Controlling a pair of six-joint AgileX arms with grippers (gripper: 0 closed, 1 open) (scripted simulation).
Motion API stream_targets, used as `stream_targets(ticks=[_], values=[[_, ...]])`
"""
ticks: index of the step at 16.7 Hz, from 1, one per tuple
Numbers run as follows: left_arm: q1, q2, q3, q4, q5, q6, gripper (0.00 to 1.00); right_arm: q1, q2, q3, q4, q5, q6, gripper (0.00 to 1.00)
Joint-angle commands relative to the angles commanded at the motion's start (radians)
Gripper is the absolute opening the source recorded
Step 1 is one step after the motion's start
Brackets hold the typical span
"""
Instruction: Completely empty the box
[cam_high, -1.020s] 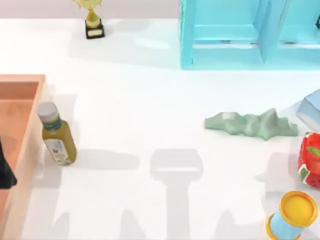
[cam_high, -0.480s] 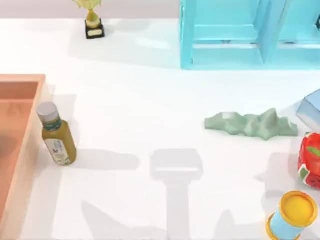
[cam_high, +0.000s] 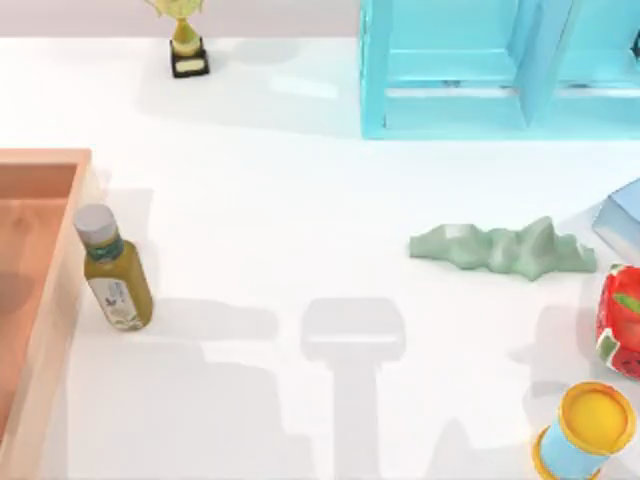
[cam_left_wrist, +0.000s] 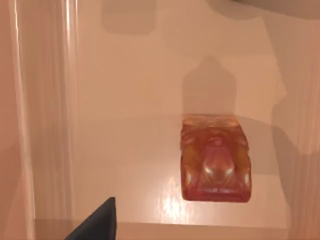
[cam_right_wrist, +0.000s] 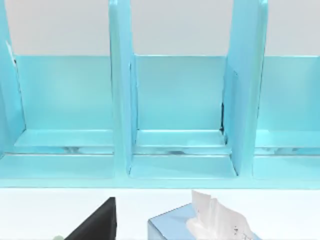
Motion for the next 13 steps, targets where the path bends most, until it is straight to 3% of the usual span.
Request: stream_targets(ticks=[5, 13], values=[[0.038, 0.178, 0.124, -0.142, 0.002, 0.041, 1.0, 0.0, 0.0, 0.0, 0.0, 0.0, 0.0, 1.0], [0.038, 0.203, 0.101, -0.104, 0.002, 0.042, 1.0, 0.0, 0.0, 0.0, 0.0, 0.0, 0.0, 1.0]])
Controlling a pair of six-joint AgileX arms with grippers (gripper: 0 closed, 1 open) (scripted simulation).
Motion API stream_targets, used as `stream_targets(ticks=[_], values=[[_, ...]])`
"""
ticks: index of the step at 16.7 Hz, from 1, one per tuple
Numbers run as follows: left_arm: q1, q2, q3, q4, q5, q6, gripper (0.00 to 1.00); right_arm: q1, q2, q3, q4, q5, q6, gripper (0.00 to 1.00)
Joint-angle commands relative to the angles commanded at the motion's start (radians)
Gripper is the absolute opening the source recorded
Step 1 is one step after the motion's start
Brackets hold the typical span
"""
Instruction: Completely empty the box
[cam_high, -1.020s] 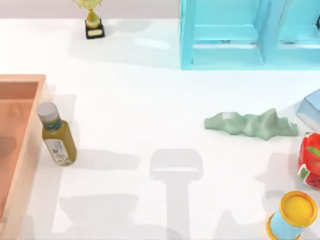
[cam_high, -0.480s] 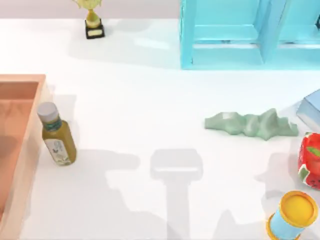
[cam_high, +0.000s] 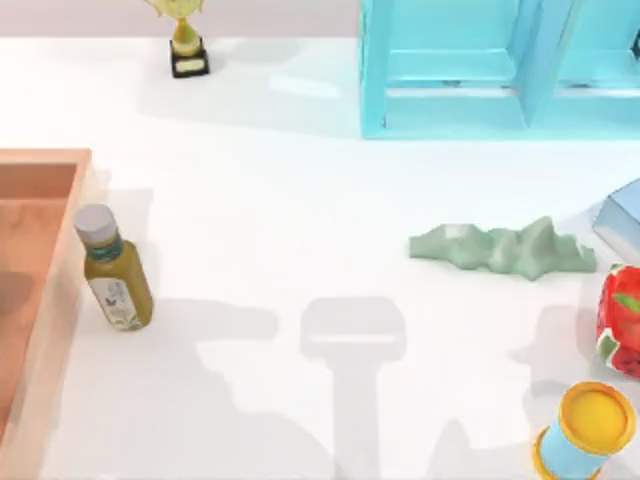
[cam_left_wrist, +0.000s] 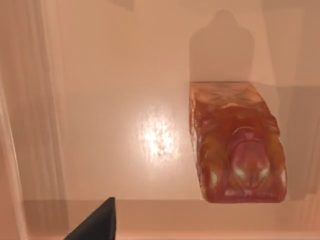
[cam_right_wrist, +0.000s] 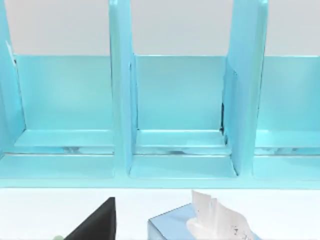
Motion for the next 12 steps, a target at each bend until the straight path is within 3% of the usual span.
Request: stream_targets(ticks=[8, 12], values=[[0.007, 0.096, -0.201, 0.301, 0.0, 0.007, 1.0, 0.0, 0.0, 0.0, 0.0, 0.0, 0.0, 1.0], [0.006, 0.11, -0.254, 0.369, 0.0, 0.007, 1.0, 0.0, 0.0, 0.0, 0.0, 0.0, 0.0, 1.0]])
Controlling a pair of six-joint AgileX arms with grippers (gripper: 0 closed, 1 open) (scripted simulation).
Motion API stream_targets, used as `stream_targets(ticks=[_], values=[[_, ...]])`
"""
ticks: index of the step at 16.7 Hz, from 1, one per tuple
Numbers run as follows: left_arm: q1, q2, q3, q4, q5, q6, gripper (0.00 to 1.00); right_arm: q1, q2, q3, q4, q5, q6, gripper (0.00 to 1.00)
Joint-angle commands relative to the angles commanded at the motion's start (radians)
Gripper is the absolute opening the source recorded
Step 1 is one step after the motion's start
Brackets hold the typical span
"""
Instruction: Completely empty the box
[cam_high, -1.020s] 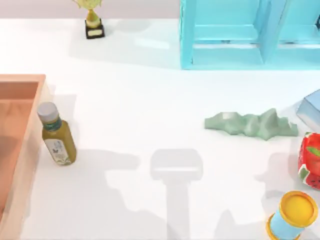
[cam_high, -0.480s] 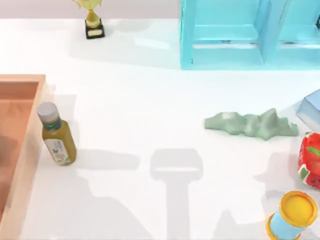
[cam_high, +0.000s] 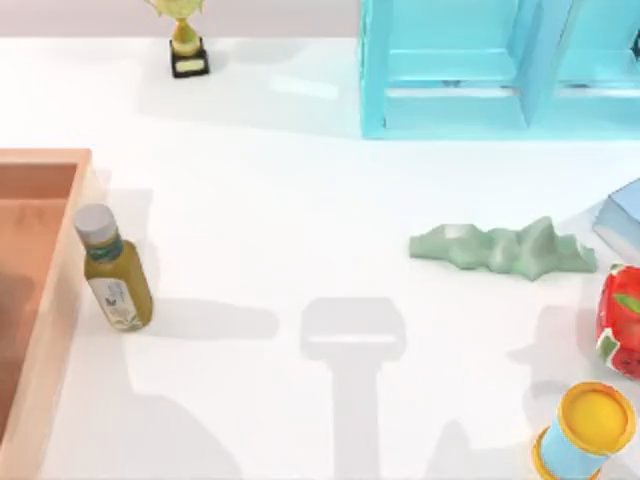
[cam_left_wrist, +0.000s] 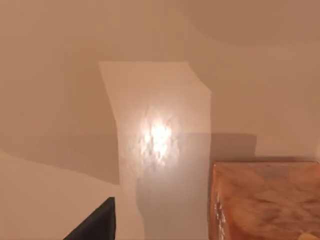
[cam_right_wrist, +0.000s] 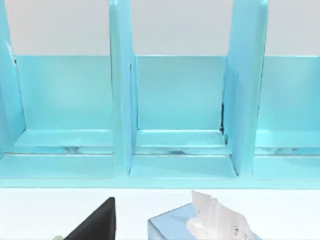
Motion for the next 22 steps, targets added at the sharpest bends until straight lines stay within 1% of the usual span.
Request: stream_targets(ticks=[3, 16, 17, 22], values=[[0.0, 0.0, 0.0, 0.0, 0.0, 0.0, 1.0, 0.0, 0.0, 0.0, 0.0, 0.0, 0.0, 1.0], [0.0, 0.0, 0.0, 0.0, 0.0, 0.0, 0.02, 0.0, 0.0, 0.0, 0.0, 0.0, 0.0, 1.0], [0.0, 0.0, 0.0, 0.0, 0.0, 0.0, 0.0, 0.0, 0.0, 0.0, 0.0, 0.0, 0.0, 1.0], [0.0, 0.0, 0.0, 0.0, 0.0, 0.0, 0.0, 0.0, 0.0, 0.0, 0.0, 0.0, 0.0, 1.0]])
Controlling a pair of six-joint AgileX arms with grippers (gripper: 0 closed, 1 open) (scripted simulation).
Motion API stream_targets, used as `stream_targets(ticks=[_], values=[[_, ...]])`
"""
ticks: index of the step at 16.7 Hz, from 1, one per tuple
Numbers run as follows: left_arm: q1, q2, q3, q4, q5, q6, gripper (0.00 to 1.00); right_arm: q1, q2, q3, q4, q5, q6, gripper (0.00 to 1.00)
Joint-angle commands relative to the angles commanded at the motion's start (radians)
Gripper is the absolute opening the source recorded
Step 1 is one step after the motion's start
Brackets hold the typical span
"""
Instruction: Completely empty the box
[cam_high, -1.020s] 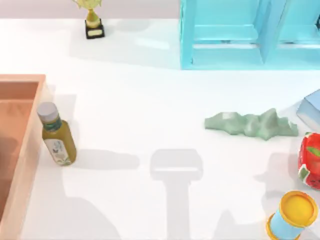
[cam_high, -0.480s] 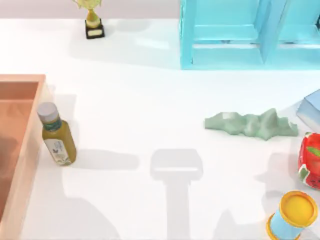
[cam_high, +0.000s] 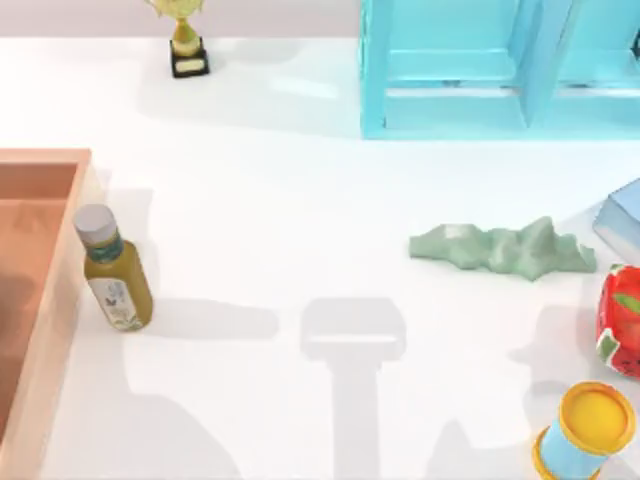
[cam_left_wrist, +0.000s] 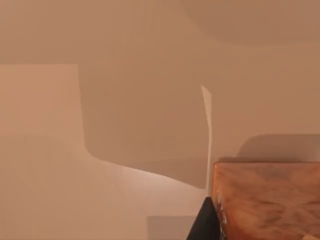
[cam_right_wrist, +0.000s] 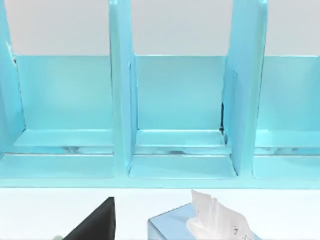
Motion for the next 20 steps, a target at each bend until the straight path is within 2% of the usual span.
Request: stream_targets(ticks=[5, 8, 14, 17, 20], values=[[0.001, -0.014, 0.015, -0.012, -0.002, -0.007, 0.0, 0.0, 0.0, 0.0, 0.0, 0.0, 0.0, 1.0], [0.012, -0.068, 0.113, -0.065, -0.016, -0.044, 0.0, 0.0, 0.0, 0.0, 0.0, 0.0, 0.0, 1.0], [0.007, -0.145, 0.377, -0.378, -0.024, -0.063, 0.0, 0.0, 0.0, 0.0, 0.0, 0.0, 0.0, 1.0], [-0.004, -0.143, 0.394, -0.501, -0.008, -0.023, 0.0, 0.0, 0.0, 0.0, 0.0, 0.0, 0.0, 1.0], [-0.006, -0.141, 0.391, -0.53, 0.0, -0.007, 0.0, 0.0, 0.0, 0.0, 0.0, 0.0, 0.0, 1.0]])
